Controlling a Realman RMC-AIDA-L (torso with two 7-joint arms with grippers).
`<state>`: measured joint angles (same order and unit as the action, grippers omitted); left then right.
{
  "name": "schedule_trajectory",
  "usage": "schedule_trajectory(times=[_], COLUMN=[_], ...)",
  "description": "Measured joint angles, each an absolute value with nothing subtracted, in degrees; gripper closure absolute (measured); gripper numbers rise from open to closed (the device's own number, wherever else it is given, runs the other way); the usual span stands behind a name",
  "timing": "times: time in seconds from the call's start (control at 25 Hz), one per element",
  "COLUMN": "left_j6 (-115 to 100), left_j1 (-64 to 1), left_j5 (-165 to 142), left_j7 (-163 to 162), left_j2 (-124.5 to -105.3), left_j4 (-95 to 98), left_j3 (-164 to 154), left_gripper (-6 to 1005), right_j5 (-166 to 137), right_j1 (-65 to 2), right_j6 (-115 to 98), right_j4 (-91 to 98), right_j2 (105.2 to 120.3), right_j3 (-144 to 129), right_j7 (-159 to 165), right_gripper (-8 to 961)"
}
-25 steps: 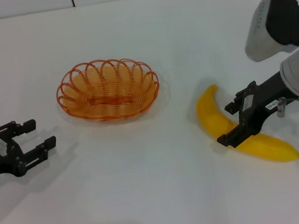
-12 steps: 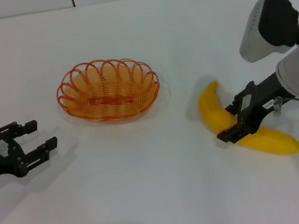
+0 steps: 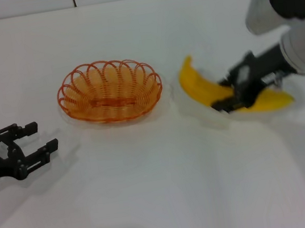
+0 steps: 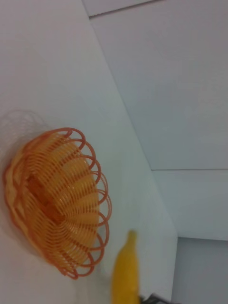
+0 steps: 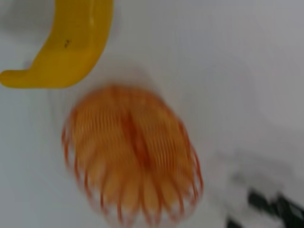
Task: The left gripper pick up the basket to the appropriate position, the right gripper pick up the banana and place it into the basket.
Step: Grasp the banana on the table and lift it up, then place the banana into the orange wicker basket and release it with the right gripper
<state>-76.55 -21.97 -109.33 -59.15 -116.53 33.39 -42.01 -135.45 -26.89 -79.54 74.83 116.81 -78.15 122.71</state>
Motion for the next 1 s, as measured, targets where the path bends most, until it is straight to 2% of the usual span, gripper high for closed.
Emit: schedule_trajectory(times=[0.2,0.32,0.76,1.0], left_j6=[-76.6,-76.6,-76.6,-76.6], left_j1=[-22.2,-22.4,-23.3,-24.0], left_j5=[-109.3,-109.3,-109.3,-109.3], left_j7=[-59.1,-59.1,-59.1,-59.1], left_j2=[-116.59,-116.6,-116.72,-116.72], left_j4=[33.4,33.4,32.8,32.5], left_j3=[-42.0,-42.0,-42.0,-42.7], left_gripper=[375,375,375,375], right_j5=[-131.9,-131.1,-130.7,-130.7], right_j1=[-27.8,-30.7,-45.0,-48.8], right_j6=[-79.1,-78.2,-60.4,-53.1], right_j4=[81.2,81.2,67.4,60.6], right_j2=[116.96,116.97,117.25,117.43], right_j3=[-81.0,-83.6,-101.8,-106.3], right_j7=[122.7,122.7,127.8,129.4], right_gripper=[466,464,457,453])
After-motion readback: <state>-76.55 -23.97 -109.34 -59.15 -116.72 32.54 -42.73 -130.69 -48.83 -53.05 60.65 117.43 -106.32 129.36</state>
